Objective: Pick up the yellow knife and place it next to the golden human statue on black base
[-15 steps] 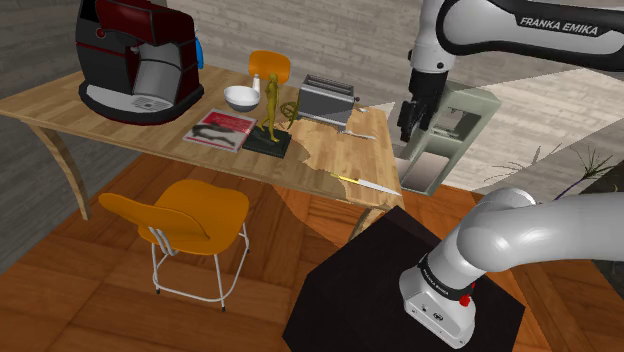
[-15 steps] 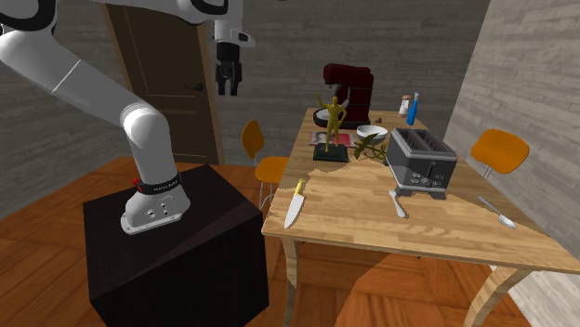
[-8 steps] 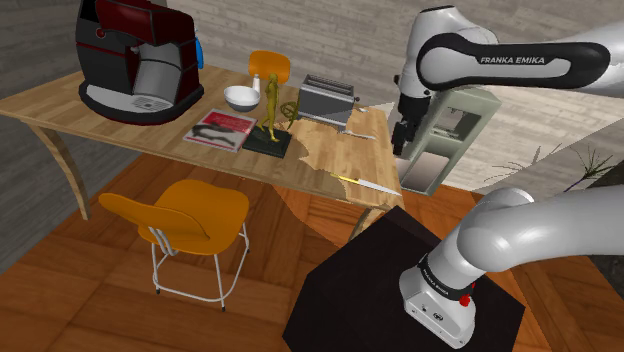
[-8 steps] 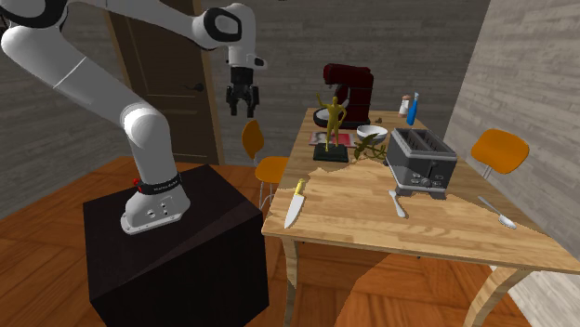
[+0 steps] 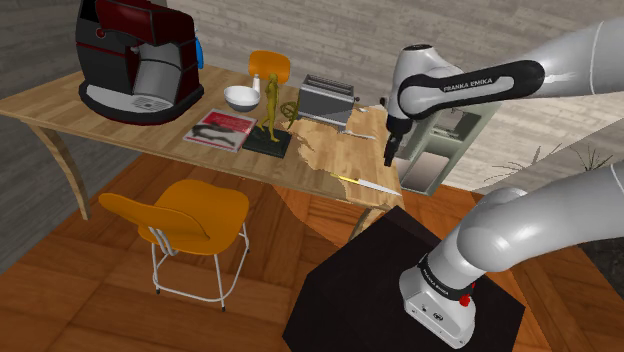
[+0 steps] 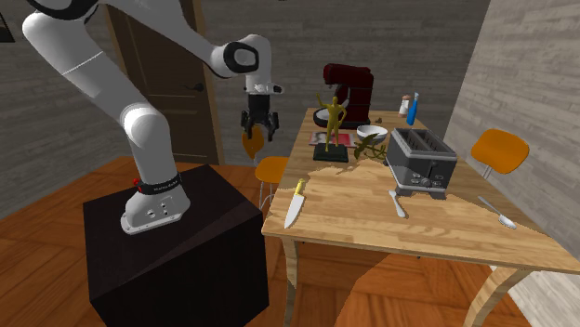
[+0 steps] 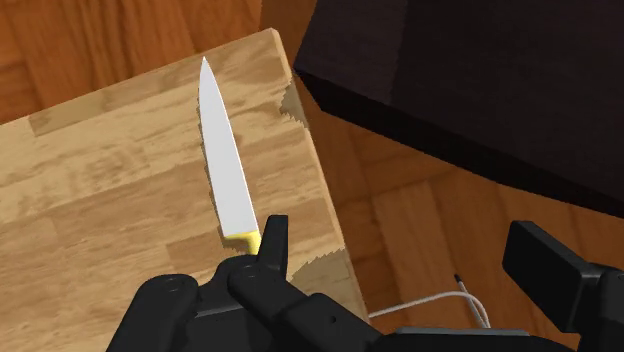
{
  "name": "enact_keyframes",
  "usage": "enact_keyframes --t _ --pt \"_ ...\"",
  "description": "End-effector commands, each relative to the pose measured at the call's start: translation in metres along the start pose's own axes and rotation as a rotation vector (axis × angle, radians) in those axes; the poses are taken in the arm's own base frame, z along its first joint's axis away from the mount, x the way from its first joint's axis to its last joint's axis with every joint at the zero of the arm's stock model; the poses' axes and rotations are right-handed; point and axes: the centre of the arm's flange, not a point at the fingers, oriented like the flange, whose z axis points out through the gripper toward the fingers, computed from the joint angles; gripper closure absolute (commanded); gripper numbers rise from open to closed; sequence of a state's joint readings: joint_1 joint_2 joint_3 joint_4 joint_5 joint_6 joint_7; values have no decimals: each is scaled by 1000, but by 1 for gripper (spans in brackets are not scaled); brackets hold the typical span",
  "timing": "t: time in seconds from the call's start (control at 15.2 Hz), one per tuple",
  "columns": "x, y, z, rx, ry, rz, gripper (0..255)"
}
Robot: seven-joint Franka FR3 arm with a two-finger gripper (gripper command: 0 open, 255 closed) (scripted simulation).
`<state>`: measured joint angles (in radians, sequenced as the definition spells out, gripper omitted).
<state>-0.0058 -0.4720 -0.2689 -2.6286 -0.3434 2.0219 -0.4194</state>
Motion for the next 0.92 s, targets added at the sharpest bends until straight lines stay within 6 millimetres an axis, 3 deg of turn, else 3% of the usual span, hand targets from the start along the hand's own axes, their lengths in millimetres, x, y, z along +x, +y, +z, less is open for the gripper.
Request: enact_keyframes --t 0.0,0.86 --pt "13 11 22 -8 9 -51 0" --pt "92 73 153 -52 55 -364 0"
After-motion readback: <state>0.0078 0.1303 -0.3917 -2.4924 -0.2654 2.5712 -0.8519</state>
